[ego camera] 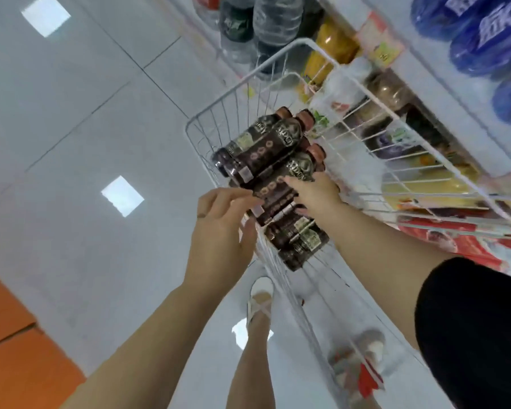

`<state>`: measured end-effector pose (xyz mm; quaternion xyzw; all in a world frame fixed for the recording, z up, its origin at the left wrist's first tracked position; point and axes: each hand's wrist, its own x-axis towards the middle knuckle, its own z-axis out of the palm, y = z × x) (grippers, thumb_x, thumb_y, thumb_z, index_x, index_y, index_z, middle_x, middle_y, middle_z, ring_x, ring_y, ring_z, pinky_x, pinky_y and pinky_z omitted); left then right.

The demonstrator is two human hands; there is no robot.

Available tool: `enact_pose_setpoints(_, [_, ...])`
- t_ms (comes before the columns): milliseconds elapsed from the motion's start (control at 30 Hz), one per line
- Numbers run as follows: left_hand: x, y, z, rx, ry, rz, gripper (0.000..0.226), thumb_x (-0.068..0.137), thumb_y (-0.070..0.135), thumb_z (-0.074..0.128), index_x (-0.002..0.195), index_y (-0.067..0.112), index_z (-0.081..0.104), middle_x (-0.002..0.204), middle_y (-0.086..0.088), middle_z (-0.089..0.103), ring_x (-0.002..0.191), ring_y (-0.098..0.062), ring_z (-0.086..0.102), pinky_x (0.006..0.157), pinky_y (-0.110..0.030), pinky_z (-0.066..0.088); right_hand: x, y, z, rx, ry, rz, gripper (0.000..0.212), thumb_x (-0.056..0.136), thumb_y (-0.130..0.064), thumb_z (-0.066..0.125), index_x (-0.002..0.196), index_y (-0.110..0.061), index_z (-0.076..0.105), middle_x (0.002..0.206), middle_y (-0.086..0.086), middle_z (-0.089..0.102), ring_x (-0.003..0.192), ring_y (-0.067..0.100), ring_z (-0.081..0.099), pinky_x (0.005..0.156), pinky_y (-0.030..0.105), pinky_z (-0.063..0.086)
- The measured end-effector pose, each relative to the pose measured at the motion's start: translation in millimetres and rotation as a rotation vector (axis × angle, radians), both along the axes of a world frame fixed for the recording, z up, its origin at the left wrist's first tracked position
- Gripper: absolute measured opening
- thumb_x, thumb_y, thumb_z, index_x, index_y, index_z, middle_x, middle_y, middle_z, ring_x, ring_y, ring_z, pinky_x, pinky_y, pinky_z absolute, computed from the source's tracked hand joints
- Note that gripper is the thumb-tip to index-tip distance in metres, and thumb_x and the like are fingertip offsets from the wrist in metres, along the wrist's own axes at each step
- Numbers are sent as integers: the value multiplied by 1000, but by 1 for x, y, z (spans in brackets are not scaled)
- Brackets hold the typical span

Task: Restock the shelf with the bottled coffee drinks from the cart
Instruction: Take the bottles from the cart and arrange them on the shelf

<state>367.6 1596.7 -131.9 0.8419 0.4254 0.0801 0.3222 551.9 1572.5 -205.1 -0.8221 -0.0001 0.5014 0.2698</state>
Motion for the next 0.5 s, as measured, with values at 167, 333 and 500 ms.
enact_pose_setpoints(167, [4,0,-23,75,-124,28,26,85,12,46,97,15,69,106,2,63,109,-28,46,97,-5,16,-18,28,-42,-69,-44,-278,108,69,-45,79,148,-14,12,147,14,32,127,36,44,95,50,48])
enact_pose_setpoints(333, [1,1,-29,98,-144,9,22,86,15,49,95,19,70,102,6,65,110,-21,44,94,-15,24,-22,24,-42,-20,-49,-348,107,61,-41,84,144,-14,23,144,11,39,127,34,46,99,50,46])
enact_pose_setpoints(500, [10,20,0,211,-5,30,20,83,16,56,96,26,67,101,10,66,98,-17,55,84,-30,26,-6,-13,10,63,-62,-288,79,58,-40,83,124,-21,44,112,-2,61,101,21,61,90,41,50])
